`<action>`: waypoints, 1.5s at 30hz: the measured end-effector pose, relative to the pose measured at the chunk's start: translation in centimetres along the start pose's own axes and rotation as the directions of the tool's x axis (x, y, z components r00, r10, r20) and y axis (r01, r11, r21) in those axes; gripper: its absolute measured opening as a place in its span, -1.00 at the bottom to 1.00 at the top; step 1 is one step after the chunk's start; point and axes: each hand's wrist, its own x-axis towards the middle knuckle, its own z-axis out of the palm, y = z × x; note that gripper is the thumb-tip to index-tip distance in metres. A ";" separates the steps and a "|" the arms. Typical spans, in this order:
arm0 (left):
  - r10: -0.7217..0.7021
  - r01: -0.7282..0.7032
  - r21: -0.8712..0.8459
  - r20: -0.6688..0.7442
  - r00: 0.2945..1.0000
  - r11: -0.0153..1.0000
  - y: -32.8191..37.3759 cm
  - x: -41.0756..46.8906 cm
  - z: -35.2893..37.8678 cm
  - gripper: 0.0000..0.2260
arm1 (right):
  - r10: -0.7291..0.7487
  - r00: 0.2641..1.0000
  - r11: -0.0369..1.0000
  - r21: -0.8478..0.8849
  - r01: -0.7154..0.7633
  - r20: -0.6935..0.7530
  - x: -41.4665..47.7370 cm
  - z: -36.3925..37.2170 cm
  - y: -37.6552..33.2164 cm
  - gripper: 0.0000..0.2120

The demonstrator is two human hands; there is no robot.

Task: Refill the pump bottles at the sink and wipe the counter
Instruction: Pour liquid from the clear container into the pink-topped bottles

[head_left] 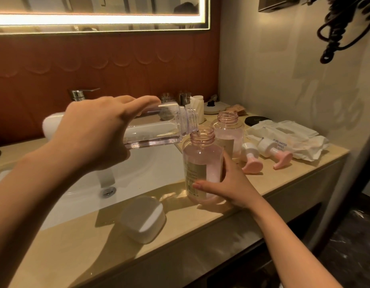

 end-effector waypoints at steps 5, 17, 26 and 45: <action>-0.008 0.008 0.002 0.007 1.000 1.000 0.0 0.0 0.0 -0.13 | 0.004 1.000 1.000 -0.002 -0.004 -0.002 0.1 0.0 -0.1 -0.04; -0.001 0.001 -0.014 0.020 1.000 1.000 0.0 0.0 0.2 -0.14 | 0.027 1.000 0.999 -0.033 -0.027 -0.002 0.0 0.0 -0.2 0.04; -0.006 0.007 -0.016 0.016 1.000 1.000 -0.3 0.1 0.2 -0.14 | 0.036 0.999 0.999 -0.034 -0.036 -0.006 -0.1 0.0 -0.4 0.05; 0.002 -0.002 -0.002 0.000 1.000 1.000 -0.3 0.1 0.3 -0.13 | 0.032 0.999 0.999 -0.029 -0.032 0.000 -0.2 0.0 -0.5 0.01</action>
